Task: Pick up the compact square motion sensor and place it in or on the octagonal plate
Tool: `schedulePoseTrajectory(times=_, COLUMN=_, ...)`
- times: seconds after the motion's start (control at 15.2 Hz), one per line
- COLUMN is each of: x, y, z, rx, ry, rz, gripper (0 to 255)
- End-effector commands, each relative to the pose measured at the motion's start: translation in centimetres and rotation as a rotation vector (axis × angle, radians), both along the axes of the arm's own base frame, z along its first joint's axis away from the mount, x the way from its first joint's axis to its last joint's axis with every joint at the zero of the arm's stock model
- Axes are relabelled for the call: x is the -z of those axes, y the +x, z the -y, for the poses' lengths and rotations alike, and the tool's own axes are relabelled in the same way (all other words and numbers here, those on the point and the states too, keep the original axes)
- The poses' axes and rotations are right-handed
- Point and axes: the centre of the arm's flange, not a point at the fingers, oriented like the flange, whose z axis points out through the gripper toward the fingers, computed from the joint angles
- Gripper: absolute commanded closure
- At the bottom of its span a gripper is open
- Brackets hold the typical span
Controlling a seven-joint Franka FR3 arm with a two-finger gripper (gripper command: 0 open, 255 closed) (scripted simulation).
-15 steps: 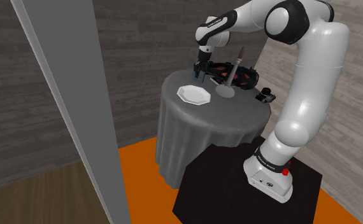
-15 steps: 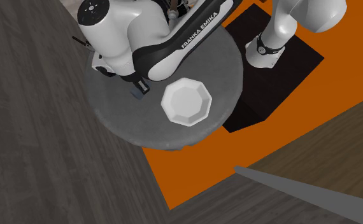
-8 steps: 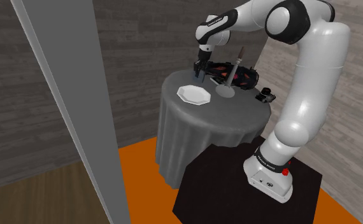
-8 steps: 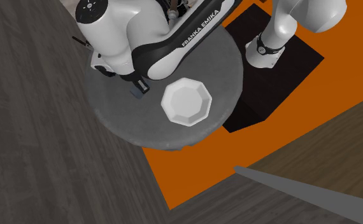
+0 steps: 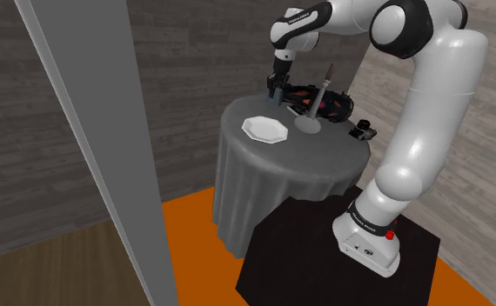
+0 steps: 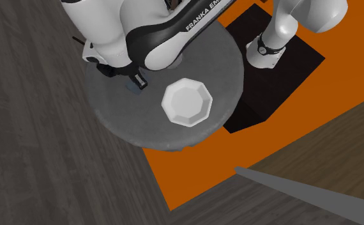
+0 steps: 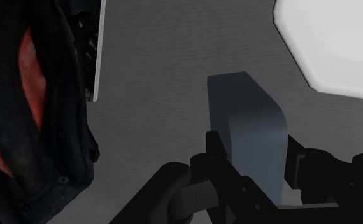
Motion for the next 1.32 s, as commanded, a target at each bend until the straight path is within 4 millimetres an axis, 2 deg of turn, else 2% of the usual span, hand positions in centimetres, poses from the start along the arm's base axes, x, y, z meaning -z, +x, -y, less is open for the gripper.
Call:
schedulePoseTrajectory(times=0.0, x=-1.1, y=0.1, z=0.0, rx=0.0, ry=0.0, rz=0.0, gripper=255)
schedulePoseTrajectory(times=0.4, x=-3.7, y=0.1, z=0.0, rx=0.0, ry=0.0, rz=0.0, gripper=255)
schedulePoseTrajectory(times=1.19, x=-4.9, y=-8.7, z=-13.2, rx=0.0, ry=0.0, rz=0.0, gripper=255)
schedulePoseTrajectory(times=1.25, x=-5.0, y=-10.0, z=-15.1, rx=0.0, ry=0.0, rz=0.0, gripper=255)
